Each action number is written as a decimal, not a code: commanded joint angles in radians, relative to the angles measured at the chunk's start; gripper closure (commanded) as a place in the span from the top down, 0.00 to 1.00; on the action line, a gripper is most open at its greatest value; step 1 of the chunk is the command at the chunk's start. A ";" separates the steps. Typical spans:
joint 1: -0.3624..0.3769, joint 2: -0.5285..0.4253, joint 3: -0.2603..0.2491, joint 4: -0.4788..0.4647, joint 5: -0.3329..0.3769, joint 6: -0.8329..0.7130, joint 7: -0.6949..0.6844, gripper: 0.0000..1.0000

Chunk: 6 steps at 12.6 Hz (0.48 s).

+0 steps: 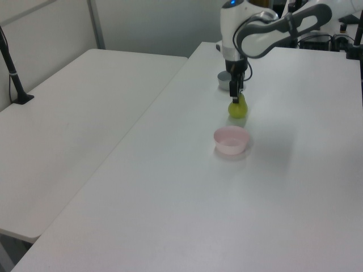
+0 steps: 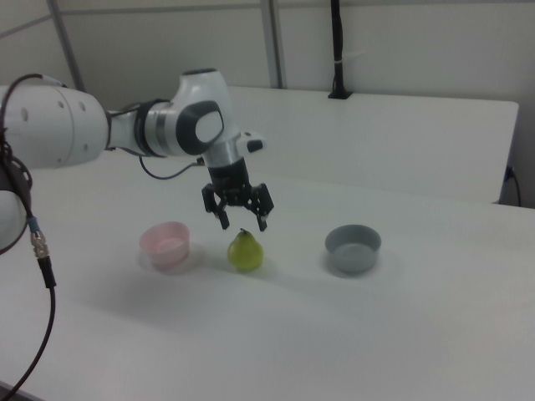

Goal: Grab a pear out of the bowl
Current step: 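Open the gripper to release the pear and raise it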

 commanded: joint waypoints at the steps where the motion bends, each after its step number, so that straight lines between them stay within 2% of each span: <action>1: 0.019 -0.126 0.007 -0.026 -0.007 -0.093 0.027 1.00; 6: 0.099 -0.262 0.007 -0.032 0.004 -0.213 0.171 1.00</action>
